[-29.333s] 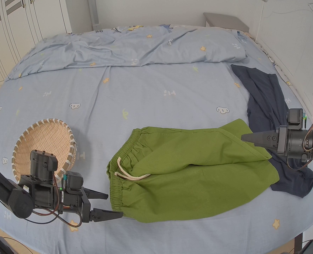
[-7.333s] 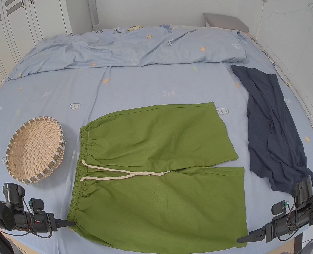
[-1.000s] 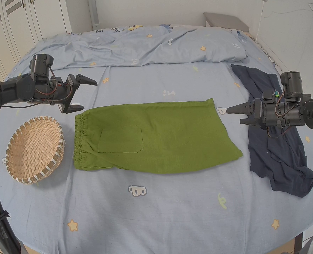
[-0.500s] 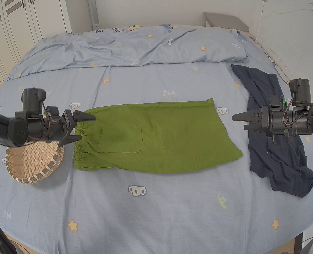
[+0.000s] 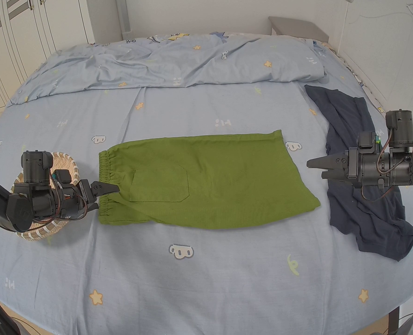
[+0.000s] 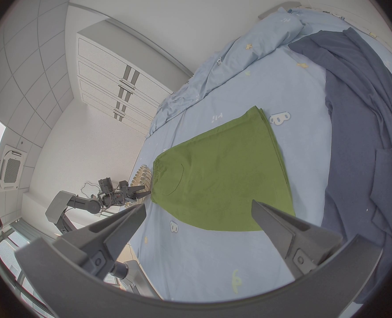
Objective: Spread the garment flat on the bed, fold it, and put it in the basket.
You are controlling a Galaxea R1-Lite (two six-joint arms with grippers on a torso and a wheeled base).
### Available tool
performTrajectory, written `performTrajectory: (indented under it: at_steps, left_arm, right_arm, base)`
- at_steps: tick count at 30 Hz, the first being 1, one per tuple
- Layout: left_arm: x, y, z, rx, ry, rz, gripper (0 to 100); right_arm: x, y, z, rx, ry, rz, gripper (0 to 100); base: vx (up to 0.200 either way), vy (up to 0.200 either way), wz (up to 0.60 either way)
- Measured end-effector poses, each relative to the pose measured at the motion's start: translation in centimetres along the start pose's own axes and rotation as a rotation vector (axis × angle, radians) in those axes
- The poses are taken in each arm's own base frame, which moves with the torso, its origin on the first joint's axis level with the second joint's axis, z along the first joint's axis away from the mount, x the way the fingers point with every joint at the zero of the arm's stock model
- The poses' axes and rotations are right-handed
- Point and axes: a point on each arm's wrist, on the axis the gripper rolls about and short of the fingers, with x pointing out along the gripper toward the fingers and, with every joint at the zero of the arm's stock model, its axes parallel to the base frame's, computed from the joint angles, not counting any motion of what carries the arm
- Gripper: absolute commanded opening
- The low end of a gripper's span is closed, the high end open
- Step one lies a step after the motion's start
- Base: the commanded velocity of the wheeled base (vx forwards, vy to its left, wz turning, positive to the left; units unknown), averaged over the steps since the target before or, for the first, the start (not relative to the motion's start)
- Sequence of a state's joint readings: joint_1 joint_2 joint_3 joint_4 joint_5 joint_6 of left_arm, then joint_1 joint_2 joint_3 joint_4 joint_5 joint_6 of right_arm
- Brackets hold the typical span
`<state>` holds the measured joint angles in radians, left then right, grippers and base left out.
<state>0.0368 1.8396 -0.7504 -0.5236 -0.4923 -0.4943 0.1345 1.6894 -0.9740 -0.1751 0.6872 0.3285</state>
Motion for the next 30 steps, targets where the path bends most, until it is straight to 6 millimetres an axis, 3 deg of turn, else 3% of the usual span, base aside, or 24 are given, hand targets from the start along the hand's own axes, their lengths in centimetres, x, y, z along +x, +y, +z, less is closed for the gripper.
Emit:
performTrajectory:
  at_steps: [20,30]
  left_arm:
    - [3.0,2.2,-1.0,0.047,-0.018,0.035,100]
    - [3.7,2.5,-0.4,-0.052,-0.003,-0.134,100]
  right_arm:
    - [0.0,0.1,-0.1,0.001,0.002,0.001,100]
    - [0.0,0.1,-0.1,0.000,0.003,0.000,100]
  base:
    - [0.000,0.000,0.00]
    - [0.000,0.000,0.00]
